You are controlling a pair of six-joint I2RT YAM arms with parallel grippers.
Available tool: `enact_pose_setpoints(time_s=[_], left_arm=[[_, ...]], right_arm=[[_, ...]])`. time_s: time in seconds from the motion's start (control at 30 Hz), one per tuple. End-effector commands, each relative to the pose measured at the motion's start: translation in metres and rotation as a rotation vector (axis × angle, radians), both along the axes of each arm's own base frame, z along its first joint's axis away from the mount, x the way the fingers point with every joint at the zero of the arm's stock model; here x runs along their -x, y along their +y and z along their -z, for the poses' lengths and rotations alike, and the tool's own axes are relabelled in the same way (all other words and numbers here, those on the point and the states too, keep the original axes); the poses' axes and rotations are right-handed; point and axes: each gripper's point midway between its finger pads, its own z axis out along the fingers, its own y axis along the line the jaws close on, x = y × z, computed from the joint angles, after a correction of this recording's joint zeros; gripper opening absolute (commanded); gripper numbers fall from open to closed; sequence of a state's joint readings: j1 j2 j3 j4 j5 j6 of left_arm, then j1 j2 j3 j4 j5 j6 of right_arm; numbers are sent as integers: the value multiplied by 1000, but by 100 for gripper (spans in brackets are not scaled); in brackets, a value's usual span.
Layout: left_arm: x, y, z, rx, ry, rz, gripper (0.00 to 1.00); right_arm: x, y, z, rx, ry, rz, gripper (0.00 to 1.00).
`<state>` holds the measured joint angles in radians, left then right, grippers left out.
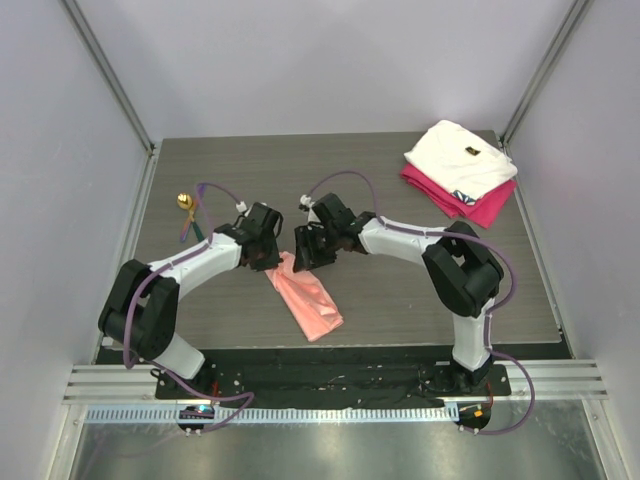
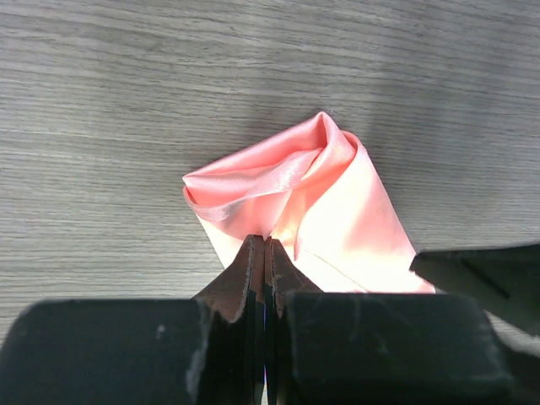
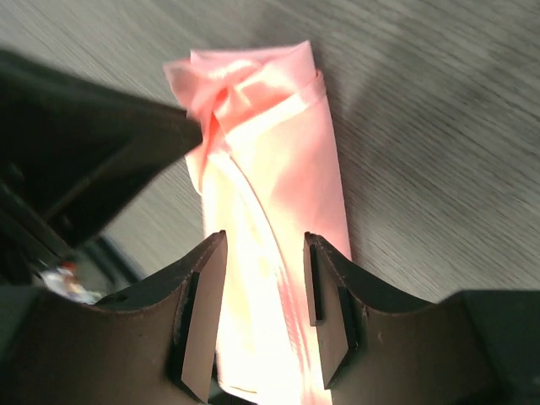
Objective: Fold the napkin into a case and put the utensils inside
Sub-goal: Smooth out the smaller rectangle-folded napkin at the center of the board.
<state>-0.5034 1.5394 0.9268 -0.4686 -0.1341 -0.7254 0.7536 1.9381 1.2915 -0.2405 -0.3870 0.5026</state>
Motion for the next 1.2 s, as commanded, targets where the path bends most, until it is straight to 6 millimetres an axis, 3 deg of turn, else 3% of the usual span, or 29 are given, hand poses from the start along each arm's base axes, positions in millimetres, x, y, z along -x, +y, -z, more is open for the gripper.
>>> enact_pose_setpoints(time_s=[0.0,0.3,0.63,0.83,1.03,1.17], left_arm=[[-2,-5,-11,50,-30,-2,0],[-2,-7,-7,76,-15,-5,0],[-1,-7,-4,81,-11,-8,0],[-1,-9,-4,94,-8,-11,0],[-1,-13,-5,115,-8,-11,0],[0,-13,-6,119,-10,-13,0]], right_arm=[[10,-5,-13,126,-189,-164,49],[22,13,5,198,-270,-216,47],[22,17,17,285,-356,-242,50],[36,28,22,288,-364,-277,49],[36,29,32,333,-381,-243,44],[37,30,35,338,-384,-234,35]])
